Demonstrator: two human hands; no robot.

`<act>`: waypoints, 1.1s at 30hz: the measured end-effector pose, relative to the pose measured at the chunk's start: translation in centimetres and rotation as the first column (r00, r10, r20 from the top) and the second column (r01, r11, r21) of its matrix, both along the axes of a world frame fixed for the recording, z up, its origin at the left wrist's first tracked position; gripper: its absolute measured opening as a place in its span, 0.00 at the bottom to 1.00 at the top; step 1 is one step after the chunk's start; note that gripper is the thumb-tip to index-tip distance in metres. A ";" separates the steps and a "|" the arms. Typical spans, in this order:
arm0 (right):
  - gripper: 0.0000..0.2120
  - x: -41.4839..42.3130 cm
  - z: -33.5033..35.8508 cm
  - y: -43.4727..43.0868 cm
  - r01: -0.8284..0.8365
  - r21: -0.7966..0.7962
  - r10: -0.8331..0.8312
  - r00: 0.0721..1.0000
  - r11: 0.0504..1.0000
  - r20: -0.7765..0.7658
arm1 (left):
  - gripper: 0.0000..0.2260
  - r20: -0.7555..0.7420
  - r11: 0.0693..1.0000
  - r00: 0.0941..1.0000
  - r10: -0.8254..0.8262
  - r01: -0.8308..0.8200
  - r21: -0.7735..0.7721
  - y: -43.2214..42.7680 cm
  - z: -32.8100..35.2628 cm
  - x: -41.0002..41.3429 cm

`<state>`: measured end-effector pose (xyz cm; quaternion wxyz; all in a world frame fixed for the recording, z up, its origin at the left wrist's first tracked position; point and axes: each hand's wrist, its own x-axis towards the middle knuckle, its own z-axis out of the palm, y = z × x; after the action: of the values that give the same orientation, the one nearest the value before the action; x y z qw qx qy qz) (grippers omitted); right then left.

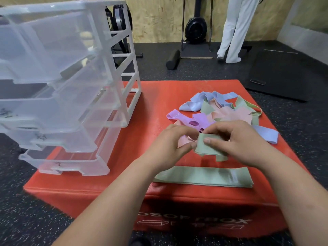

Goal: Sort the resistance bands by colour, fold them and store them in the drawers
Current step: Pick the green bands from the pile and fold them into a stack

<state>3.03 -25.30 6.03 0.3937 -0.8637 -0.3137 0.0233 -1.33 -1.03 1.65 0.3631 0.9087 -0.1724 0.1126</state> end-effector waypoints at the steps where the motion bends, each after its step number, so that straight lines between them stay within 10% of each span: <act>1: 0.06 -0.3 0.1 -0.1 0.001 0.001 -0.001 1.000 1.000 0.007 | 0.13 -0.013 1.000 1.000 -0.020 0.019 -0.022 -0.1 0.2 -0.2; 16: 0.11 -2.9 0.0 -3.9 0.070 -0.299 -0.020 0.986 0.952 0.165 | 0.04 -0.012 0.961 0.993 0.119 -0.112 0.252 0.9 1.5 -4.2; 33: 0.07 -2.8 -1.3 -9.4 0.085 -0.336 -0.126 0.987 0.938 -0.104 | 0.03 -0.324 0.915 0.922 0.212 -0.304 -0.266 5.2 1.1 -6.8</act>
<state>0.24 -34.70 4.68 0.2628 -0.9299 -0.2336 0.1078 -8.18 4.18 2.74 0.5047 0.8614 0.0251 0.0519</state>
